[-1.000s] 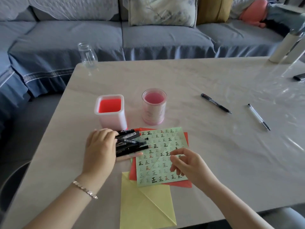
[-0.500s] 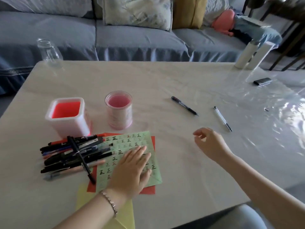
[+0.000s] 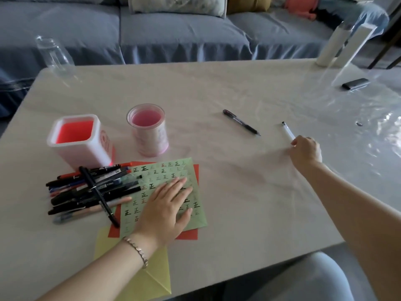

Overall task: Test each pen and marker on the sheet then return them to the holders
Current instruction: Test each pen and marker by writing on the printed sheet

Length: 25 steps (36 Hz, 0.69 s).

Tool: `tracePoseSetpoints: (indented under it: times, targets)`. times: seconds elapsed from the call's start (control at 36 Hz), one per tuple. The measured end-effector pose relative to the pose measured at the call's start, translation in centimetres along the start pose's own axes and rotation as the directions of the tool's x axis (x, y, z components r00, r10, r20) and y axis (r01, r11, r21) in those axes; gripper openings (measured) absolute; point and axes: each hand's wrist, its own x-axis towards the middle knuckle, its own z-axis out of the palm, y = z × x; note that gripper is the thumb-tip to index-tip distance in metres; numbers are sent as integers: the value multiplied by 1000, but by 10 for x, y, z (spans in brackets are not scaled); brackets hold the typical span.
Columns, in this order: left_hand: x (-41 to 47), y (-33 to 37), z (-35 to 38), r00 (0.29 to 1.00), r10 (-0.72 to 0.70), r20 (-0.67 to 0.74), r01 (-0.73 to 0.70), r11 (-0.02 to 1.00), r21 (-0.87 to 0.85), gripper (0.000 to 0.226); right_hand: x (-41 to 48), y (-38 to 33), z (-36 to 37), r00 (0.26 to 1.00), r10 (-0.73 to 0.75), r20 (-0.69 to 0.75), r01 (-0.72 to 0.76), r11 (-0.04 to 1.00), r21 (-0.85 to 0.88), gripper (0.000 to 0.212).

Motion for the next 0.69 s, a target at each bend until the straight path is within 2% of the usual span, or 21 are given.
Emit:
tracePoseSetpoints:
  times: [0.11, 0.28, 0.39, 0.44, 0.5, 0.53, 0.56, 0.61, 0.64, 0.67, 0.69]
  targets:
    - [-1, 1, 0, 1000, 1, -8, -1, 1000, -6, 49, 5, 3, 0, 996, 86, -2, -86, 994, 69, 31]
    - [-1, 0, 0, 1000, 3, -11, -3, 1000, -8, 51, -1, -2, 2, 999, 35, -17, -35, 998, 43, 31]
    - [0, 0, 1, 1000, -2, 0, 2, 1000, 1, 52, -13, -7, -2, 998, 2, 59, 1, 998, -56, 33]
    - [0, 1, 1, 1000, -2, 5, 2, 1000, 4, 51, -19, -9, -5, 994, 25, 106, -26, 1000, 10, 29]
    - [0, 1, 0, 1000, -2, 5, 2, 1000, -4, 51, -29, -14, -10, 985, 38, 170, -69, 981, 182, 19]
    - [0, 2, 0, 1000, -1, 5, 1, 1000, -11, 51, -36, -17, -12, 972, 47, 231, -122, 939, 323, 16]
    - [0, 2, -1, 1000, 1, 4, -1, 1000, -21, 50, -45, -22, -15, 947, 50, 318, -207, 851, 483, 16]
    - [-1, 3, -3, 1000, 4, -3, -5, 998, -57, 49, -71, -36, -22, 876, -27, 482, -385, 564, 731, 15]
    - [-2, 4, -5, 1000, 5, -10, -5, 997, -79, 48, -86, -43, -26, 856, -82, 510, -424, 452, 785, 9]
    - [-4, 4, -7, 1000, 5, -19, -7, 995, -100, 47, -101, -51, -30, 853, -128, 506, -429, 381, 819, 7]
    - [-6, 5, -10, 1000, 5, -30, -9, 993, -118, 47, -116, -57, -32, 861, -166, 480, -405, 344, 847, 14]
